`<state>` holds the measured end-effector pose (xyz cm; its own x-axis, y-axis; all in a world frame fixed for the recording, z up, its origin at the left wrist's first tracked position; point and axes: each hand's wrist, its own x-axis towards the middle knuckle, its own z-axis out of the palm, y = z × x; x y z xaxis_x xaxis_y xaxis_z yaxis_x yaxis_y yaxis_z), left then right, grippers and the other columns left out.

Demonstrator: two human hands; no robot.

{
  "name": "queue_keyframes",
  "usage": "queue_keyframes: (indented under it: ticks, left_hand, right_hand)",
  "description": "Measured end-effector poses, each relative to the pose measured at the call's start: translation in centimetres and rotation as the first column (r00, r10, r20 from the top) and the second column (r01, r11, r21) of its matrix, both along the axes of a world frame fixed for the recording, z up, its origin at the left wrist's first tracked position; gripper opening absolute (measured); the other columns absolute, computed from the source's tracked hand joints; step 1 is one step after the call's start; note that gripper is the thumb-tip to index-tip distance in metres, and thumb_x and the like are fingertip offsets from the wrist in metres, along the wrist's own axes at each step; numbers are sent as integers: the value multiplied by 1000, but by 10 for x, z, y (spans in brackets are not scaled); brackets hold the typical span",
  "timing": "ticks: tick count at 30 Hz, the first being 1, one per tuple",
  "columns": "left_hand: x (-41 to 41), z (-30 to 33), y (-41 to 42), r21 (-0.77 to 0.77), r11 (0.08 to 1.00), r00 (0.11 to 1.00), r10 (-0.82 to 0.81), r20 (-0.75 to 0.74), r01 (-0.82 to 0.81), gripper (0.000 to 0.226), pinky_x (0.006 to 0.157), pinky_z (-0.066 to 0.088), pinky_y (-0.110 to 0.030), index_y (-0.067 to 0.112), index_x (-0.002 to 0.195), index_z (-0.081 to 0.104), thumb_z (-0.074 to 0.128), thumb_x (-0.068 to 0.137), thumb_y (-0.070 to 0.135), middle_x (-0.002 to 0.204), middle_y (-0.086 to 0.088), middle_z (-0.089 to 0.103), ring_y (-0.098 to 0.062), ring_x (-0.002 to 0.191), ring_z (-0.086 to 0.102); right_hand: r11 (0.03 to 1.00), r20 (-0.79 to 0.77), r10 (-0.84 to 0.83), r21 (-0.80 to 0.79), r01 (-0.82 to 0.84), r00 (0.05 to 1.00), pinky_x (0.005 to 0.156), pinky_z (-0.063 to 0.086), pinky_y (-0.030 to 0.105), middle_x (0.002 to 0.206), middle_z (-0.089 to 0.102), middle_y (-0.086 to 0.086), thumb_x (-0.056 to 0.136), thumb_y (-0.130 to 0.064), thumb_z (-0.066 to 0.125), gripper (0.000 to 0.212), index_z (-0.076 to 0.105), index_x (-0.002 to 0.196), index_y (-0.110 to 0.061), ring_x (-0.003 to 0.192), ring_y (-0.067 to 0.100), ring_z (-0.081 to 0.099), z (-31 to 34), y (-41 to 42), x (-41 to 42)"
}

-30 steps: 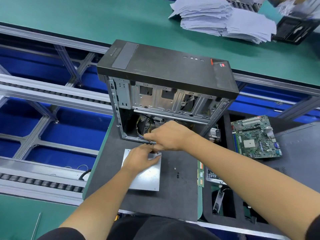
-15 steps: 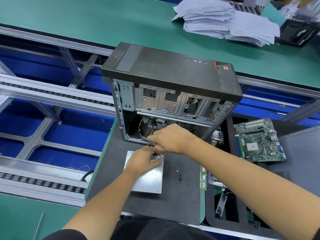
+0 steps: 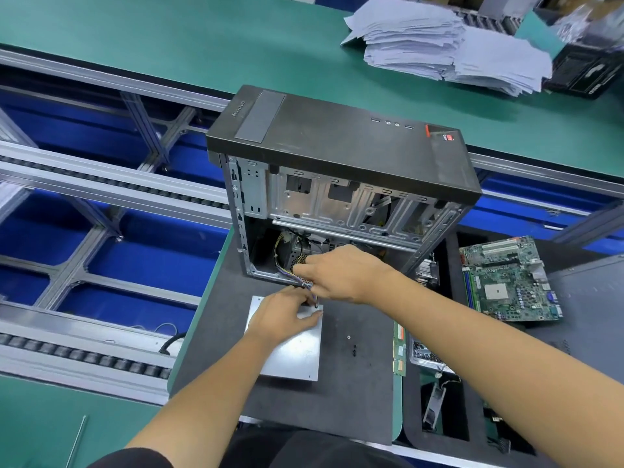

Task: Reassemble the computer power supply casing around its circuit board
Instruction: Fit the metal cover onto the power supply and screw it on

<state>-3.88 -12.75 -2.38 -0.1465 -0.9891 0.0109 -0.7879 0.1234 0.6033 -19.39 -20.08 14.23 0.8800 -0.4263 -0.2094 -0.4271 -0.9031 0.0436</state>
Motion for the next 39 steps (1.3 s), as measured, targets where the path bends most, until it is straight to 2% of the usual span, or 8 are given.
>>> queue_keyframes:
  ticks: [4,7,12,18,22,26,33,39]
  left_hand:
    - [-1,0,1,-14,1000,1000,13,2,-13,29,70,49,-18,40,91,62,62,79,65,91,25,63,4,87,58]
    - [-1,1,1,-2,1000,1000,12,1,-12,30,73,48,-16,41,93,63,62,78,66,94,26,63,5,89,59]
    - [0,2,2,-15,1000,1000,5,-18,-5,29,68,36,-5,40,92,64,61,79,65,84,32,58,8,89,55]
    - [-1,2,1,-31,999,1000,9,-3,-9,28,67,36,-6,39,91,63,63,79,64,90,28,62,4,91,56]
    - [0,0,2,-5,1000,1000,-2,-4,2,24,62,32,-5,44,88,53,61,80,65,88,28,58,2,87,55]
    - [0,0,2,0,1000,1000,9,9,-9,24,57,27,-5,51,84,43,61,79,65,75,29,48,5,75,44]
    - [0,-1,1,-6,1000,1000,3,31,-3,23,54,26,-7,47,82,46,59,79,65,71,29,45,-1,73,45]
    - [-1,-1,1,9,1000,1000,15,-3,-15,23,60,36,-13,46,88,51,61,79,65,80,29,53,1,80,53]
  right_hand:
    - [988,51,29,150,-36,998,49,20,31,95,36,-4,82,-18,53,29,41,107,-23,72,18,42,5,-1,0]
    - [992,24,96,79,-98,995,50,20,32,96,45,0,88,-17,53,24,45,110,-21,80,22,46,6,-2,2]
    - [1000,-17,2,-13,-2,1000,46,17,31,76,51,-4,94,-32,50,19,32,92,-24,61,26,47,0,-2,0]
    - [989,30,23,144,-27,999,45,21,31,97,33,-4,82,-19,44,29,35,109,-25,70,23,44,6,0,1]
    - [988,-9,151,24,-151,988,46,22,32,93,40,-4,91,-20,53,23,45,111,-24,72,24,51,4,0,5]
    - [991,-40,57,-119,-61,998,45,23,29,84,58,-4,98,-34,44,14,47,106,-24,56,22,46,-2,8,6]
    - [986,5,80,146,-79,997,53,33,35,95,35,-6,89,-16,53,20,43,105,-23,83,18,43,7,7,7]
    - [998,-62,20,-55,-23,998,47,26,30,78,53,-5,98,-31,45,11,38,97,-23,63,24,51,5,10,12]
